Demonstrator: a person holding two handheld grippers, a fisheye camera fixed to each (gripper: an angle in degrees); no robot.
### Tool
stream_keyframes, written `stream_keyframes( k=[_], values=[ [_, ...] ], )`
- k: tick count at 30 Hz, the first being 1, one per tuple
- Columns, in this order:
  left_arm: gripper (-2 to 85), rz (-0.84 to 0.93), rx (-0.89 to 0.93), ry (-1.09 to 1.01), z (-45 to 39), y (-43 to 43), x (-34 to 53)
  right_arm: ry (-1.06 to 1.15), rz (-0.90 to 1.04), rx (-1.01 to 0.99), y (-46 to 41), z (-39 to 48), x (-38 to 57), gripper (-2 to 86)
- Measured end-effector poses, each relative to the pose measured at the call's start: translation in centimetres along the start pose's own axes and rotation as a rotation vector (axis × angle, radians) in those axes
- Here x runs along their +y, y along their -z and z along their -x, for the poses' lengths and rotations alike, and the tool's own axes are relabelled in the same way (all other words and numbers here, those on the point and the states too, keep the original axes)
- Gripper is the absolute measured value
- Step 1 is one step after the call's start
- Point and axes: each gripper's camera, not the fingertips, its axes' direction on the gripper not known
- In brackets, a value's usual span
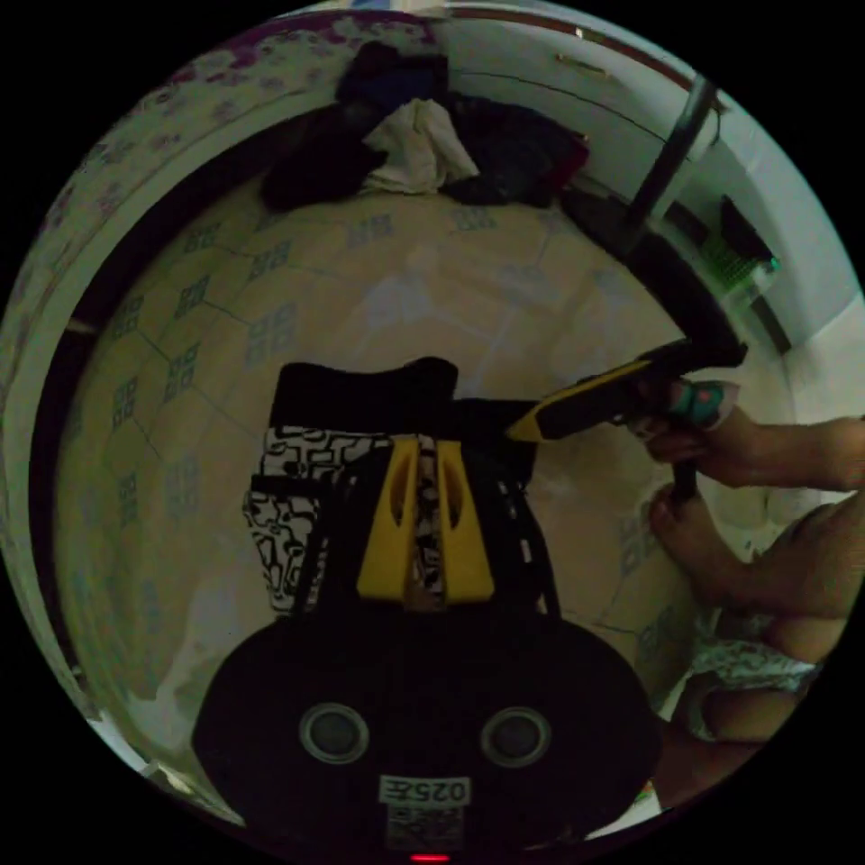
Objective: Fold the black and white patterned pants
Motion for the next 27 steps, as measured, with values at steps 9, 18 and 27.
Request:
stream_keyframes(
  k=[9,18,27],
  values=[
    [0.1,-0.039,0.186,0.18,-2.2,3.1,9.6,-0.097,-0.024,-0.333,1.2,-1.5,1.4,6.0],
    [4.4,-0.234,0.272,0.207,-3.0,9.6,18.1,-0.142,-0.035,-0.276,1.9,-1.4,1.4,3.2],
    [3.9,-0.155,-0.068,0.129,-5.6,12.7,20.6,-0.029,0.032,-0.177,2.6,2.9,0.4,-0.4]
  ],
)
